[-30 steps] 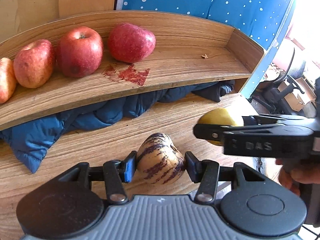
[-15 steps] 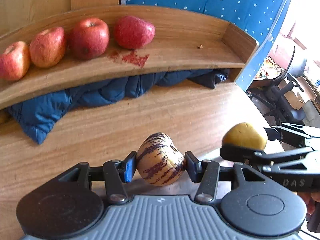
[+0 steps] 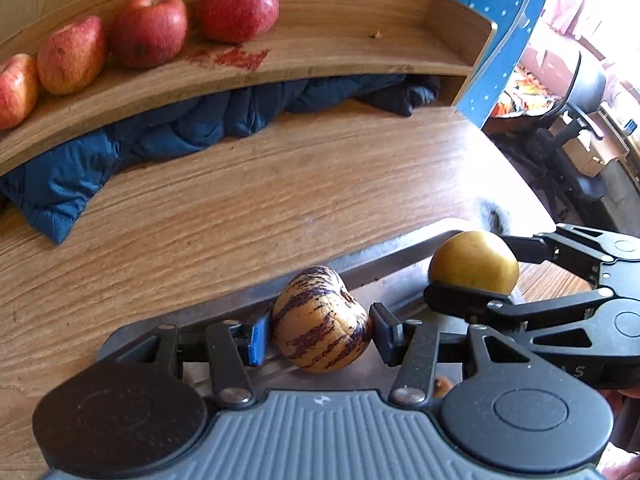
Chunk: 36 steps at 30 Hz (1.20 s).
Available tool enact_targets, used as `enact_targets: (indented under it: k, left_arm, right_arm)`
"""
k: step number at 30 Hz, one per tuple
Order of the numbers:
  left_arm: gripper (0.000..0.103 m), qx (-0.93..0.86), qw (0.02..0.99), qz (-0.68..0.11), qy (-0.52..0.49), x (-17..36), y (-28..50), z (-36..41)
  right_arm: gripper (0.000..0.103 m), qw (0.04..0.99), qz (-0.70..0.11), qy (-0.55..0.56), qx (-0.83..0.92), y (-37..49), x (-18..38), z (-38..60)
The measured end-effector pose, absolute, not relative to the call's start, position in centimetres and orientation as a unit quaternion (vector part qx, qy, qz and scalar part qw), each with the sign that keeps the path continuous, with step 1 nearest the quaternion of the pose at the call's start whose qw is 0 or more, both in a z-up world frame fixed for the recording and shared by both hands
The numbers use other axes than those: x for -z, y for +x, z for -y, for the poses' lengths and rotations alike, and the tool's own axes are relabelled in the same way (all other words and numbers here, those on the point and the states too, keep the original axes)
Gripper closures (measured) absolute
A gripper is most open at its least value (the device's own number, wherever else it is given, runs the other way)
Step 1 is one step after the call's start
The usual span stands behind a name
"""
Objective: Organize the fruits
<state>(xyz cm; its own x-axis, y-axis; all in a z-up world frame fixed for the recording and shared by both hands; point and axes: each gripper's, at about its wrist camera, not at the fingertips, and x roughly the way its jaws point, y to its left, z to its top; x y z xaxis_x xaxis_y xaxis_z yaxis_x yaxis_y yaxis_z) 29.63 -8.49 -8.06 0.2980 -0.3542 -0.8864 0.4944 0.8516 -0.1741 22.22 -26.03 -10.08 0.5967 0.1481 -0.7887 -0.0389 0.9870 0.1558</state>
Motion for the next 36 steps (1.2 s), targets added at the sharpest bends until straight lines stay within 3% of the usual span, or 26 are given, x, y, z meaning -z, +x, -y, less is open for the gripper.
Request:
enact_targets:
  k: [4,9,14,16,25,27,36]
  left_arm:
    - [0.047,0.253,0.804,-0.535,0.054,8.1,29.4,8.1]
    - [0.034,0.241,0.812,-0.532,0.011,7.4,28.9,7.5]
    - [0.006,0.208,0.848,-0.488,-0.001,4.8,26.7,6.9]
    - [0.001,0.186,0.863,-0.47,-0.001,3.9,25.5,6.8]
    - [0.001,0.079,0.903,-0.419,-0.058,1.7,17.4,4.6]
    - [0.001,0.058,0.912,-0.401,-0.061,1.2,15.3,4.3]
    - [0.001,0.012,0.924,-0.377,-0.07,-0.8,9.0,3.5]
  right_arm:
    - [0.033,0.897,-0.434,0.063,-0.058,21.9,9.9,26.4]
    - [0.033,0.903,-0.421,0.065,-0.062,21.4,9.1,27.0]
    - [0.024,0.914,-0.396,0.064,-0.066,18.4,7.4,27.1]
    - [0.023,0.918,-0.386,0.066,-0.067,17.0,6.7,27.2]
    - [0.012,0.936,-0.338,0.073,-0.058,11.7,4.3,27.9]
    - [0.006,0.941,-0.327,0.071,-0.059,10.4,3.9,28.0]
    - [0.001,0.948,-0.3,0.065,-0.079,5.6,1.7,27.9]
